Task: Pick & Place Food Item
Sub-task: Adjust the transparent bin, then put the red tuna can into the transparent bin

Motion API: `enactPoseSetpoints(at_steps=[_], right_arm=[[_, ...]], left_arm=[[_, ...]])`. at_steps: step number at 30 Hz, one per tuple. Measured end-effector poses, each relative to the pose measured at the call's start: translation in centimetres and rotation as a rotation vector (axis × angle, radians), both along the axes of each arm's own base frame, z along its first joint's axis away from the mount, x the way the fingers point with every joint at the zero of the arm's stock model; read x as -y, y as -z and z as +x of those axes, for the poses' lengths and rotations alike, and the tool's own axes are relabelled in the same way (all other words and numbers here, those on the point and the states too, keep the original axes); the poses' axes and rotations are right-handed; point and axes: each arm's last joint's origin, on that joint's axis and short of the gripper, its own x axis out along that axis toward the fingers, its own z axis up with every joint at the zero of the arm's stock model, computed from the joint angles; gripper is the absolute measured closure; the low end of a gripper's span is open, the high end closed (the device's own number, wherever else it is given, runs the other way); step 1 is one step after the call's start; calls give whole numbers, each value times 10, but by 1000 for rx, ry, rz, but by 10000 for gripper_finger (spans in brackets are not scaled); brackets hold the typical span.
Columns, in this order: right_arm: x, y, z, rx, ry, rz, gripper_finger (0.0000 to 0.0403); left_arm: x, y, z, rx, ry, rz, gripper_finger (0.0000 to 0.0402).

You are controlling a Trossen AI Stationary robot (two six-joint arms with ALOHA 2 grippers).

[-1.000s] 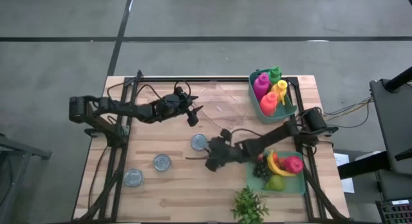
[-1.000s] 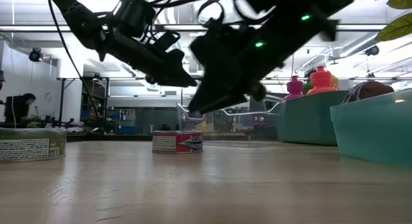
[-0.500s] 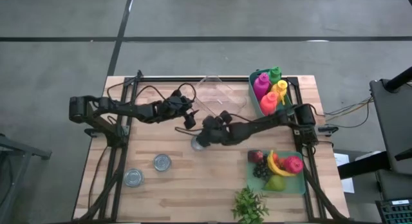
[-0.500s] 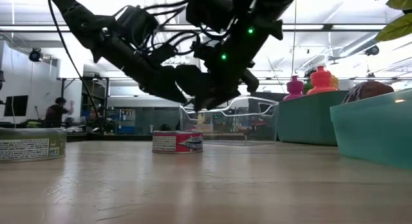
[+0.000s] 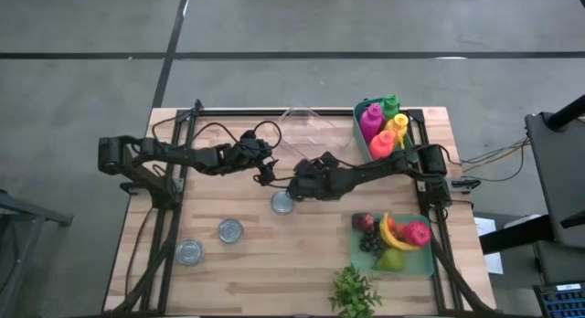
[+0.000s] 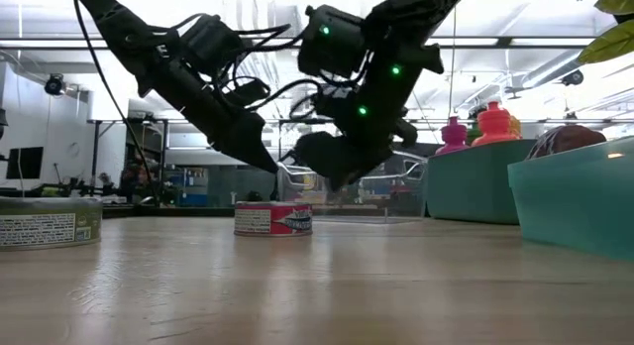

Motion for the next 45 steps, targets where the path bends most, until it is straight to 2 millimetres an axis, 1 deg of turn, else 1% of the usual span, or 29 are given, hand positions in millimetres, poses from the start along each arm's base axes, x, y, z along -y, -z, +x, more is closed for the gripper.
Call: enactPoseSetpoints(at_steps=[4,16,19,22,26,31,34,36,39,42,45], right_arm=[[2,2,-9,-58,54,-19,245],[7,3,-29,-134,206,-61,245],[8,-2,-33,-147,224,-93,245],[2,-13,-34,-118,205,-125,245],[-15,-33,-37,-62,155,-162,245],[-41,-64,-44,-1,49,-169,245],[-56,-75,-49,5,-36,-155,245],[-66,-77,-51,-8,-95,-99,245],[-82,-74,-53,-33,-197,-43,245],[-99,-69,-52,-24,-303,-60,245],[-113,-68,-52,-29,-407,-78,245]], left_arm=[[0,0,0,-2,0,0,157],[0,1,-1,-7,-1,-6,157],[0,1,-1,-6,-3,-8,157],[1,1,-1,-6,-3,-8,157],[1,2,-2,-22,-3,-12,157],[4,8,-6,-100,7,-36,157],[10,12,-8,-155,32,-57,157],[16,13,-8,-160,74,-90,157],[29,14,-5,-153,174,-155,157],[42,14,-4,-175,282,-163,157],[54,14,-4,-187,340,-157,157]])
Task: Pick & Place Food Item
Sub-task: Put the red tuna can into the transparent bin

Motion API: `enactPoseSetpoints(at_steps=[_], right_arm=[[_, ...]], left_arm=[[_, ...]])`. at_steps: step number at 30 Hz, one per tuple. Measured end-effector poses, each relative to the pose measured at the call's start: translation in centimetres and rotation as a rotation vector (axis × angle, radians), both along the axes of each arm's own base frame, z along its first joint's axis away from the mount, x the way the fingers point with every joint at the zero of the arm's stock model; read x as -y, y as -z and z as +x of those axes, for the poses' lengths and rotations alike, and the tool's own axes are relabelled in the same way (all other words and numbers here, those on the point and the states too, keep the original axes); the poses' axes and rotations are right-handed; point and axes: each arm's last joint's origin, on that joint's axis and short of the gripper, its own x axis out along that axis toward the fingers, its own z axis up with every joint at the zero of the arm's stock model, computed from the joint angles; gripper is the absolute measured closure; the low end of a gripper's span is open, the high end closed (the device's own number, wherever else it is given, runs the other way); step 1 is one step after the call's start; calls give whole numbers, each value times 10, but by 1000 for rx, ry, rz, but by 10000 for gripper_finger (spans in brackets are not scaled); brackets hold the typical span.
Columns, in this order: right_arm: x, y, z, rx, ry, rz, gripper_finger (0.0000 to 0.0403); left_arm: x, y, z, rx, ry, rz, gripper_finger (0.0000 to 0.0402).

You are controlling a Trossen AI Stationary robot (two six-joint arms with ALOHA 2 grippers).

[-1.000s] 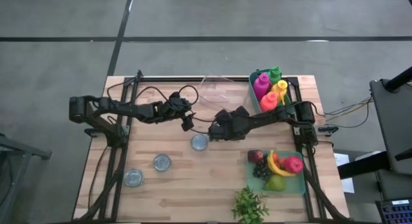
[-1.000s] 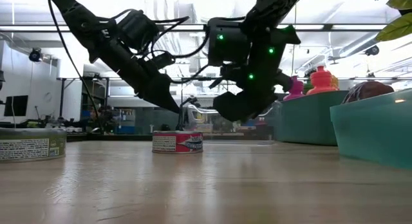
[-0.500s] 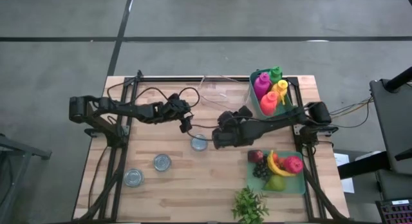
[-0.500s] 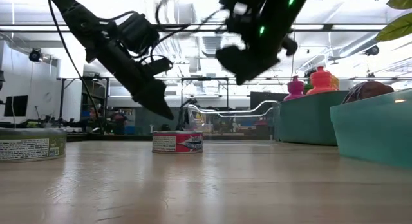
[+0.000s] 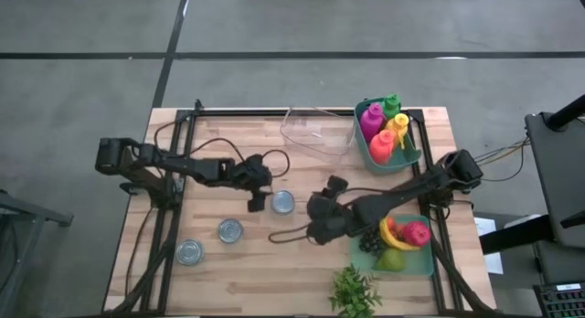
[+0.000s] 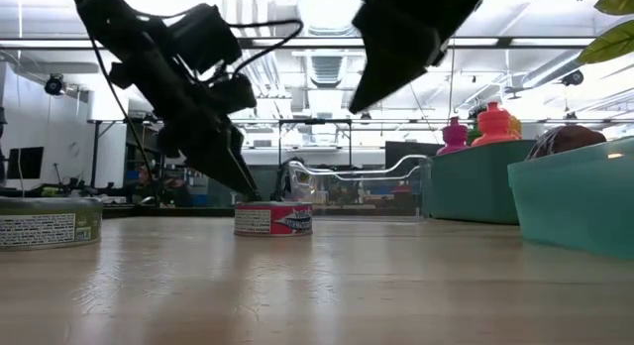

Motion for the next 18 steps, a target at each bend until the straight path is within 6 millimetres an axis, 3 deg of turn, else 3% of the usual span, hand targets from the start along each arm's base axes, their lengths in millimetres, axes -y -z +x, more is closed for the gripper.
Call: enactPoseSetpoints(at_steps=[7,12,18], right_arm=[[-16,8,11,78,-293,132,245],[-11,28,14,198,-514,213,245],[11,59,1,247,-408,226,245]], left_arm=[[24,-9,0,27,170,75,157],[35,-11,-2,29,211,72,157],[41,-8,-3,6,232,70,157]])
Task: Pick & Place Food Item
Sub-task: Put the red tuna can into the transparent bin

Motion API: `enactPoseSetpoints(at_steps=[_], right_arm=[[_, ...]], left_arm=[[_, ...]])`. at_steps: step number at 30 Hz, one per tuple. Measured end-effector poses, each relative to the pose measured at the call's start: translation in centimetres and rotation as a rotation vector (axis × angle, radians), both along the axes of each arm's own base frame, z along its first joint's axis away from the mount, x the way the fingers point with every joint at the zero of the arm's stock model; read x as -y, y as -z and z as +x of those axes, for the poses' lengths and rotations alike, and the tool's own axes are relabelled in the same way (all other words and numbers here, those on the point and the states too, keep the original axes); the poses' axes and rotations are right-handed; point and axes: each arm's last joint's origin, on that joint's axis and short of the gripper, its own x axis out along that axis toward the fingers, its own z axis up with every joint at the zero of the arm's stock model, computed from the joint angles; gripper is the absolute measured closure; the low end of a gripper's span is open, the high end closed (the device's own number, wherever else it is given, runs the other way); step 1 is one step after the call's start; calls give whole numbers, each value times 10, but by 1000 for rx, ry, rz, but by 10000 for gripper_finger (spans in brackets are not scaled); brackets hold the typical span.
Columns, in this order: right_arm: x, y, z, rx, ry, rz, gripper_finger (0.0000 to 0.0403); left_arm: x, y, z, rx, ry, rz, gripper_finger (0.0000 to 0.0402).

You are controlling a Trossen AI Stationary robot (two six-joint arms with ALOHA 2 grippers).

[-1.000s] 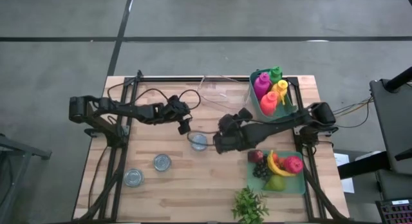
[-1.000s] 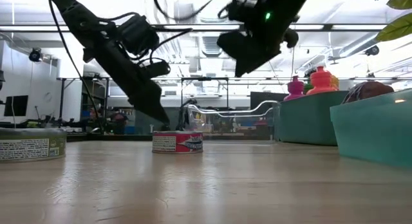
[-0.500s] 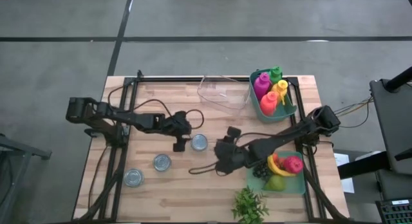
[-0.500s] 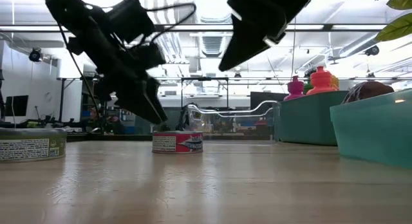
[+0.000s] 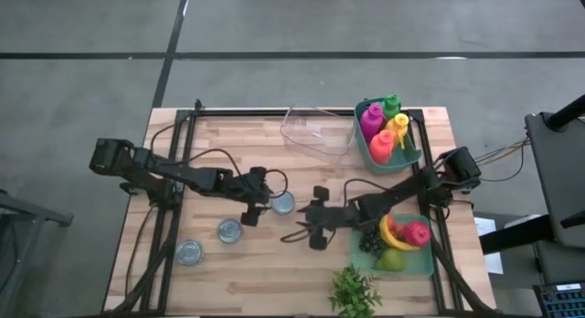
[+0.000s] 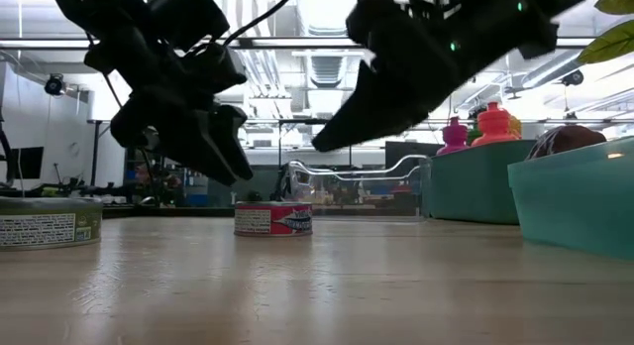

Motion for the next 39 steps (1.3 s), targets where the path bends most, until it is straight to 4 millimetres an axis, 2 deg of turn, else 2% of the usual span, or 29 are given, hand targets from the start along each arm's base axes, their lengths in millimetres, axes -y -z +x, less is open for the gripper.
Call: enactPoseSetpoints(at_steps=[5,9,19,27,32,39], right_arm=[[19,13,-6,19,115,89,245],[29,21,-3,26,159,104,245],[30,56,12,-55,174,71,245],[34,64,23,-60,205,55,245],[38,65,23,-64,217,54,245],[39,65,23,-66,219,54,245]], left_arm=[[-1,0,0,7,-31,34,157],[-3,-1,0,9,-67,74,157],[-3,4,1,-5,-69,71,157],[-3,8,0,-9,-76,66,157],[-3,14,2,-25,-125,19,157],[-1,23,9,-16,-108,-7,157]])
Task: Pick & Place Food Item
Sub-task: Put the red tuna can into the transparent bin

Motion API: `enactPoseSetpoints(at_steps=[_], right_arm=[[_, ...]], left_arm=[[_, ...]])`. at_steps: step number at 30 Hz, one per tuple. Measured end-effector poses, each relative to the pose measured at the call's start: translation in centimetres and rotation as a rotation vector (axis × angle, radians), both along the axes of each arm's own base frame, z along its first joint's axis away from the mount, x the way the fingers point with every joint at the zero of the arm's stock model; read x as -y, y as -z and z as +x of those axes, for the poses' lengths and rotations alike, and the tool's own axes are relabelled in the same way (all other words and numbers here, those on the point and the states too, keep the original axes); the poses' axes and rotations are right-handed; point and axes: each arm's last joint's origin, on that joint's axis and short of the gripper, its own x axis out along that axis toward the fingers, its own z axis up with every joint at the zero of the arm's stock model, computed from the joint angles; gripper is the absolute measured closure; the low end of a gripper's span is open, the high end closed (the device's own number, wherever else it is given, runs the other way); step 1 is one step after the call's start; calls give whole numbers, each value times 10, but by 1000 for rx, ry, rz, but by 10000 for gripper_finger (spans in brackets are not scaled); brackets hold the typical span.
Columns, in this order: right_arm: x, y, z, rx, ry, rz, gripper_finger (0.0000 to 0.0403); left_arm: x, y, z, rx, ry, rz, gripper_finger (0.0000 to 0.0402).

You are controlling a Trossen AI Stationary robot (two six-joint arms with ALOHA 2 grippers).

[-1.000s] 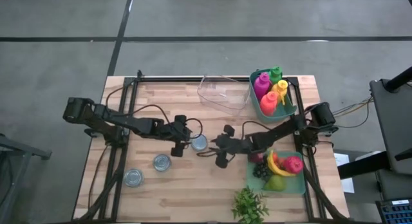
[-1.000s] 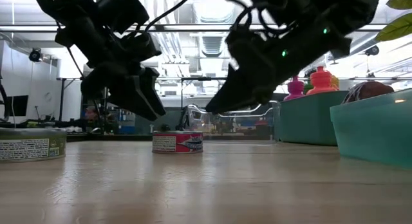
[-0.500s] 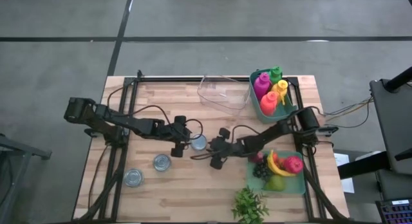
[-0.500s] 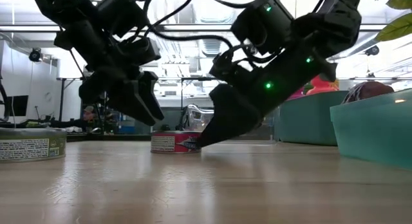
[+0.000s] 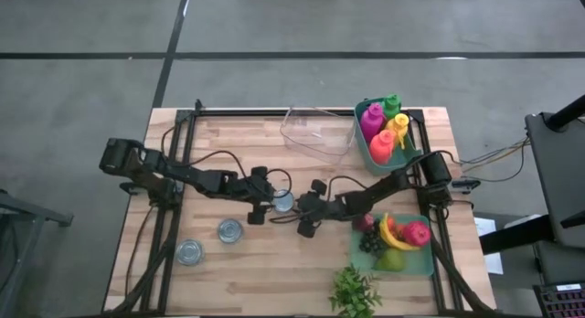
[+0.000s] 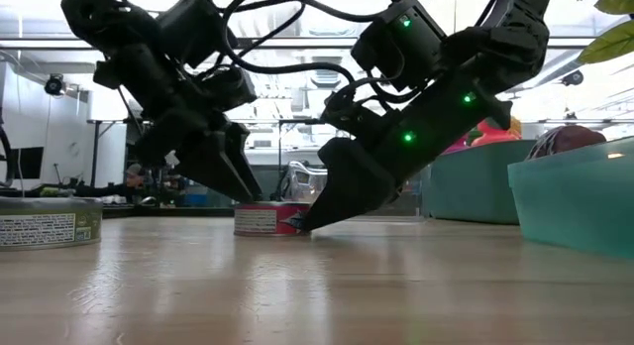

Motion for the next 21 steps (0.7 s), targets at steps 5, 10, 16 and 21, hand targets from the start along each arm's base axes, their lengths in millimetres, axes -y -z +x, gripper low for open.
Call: enactPoseSetpoints(at_steps=[5,10,16,21], right_arm=[[0,-1,0,8,-1,2,245],[0,-1,1,10,-5,1,245],[0,-2,2,19,-2,2,245],[0,-2,2,16,-3,2,245]], left_arm=[[2,6,6,27,32,-39,157],[2,10,7,24,39,-47,157],[2,-2,4,39,36,-30,157],[1,-34,2,159,31,-24,157]])
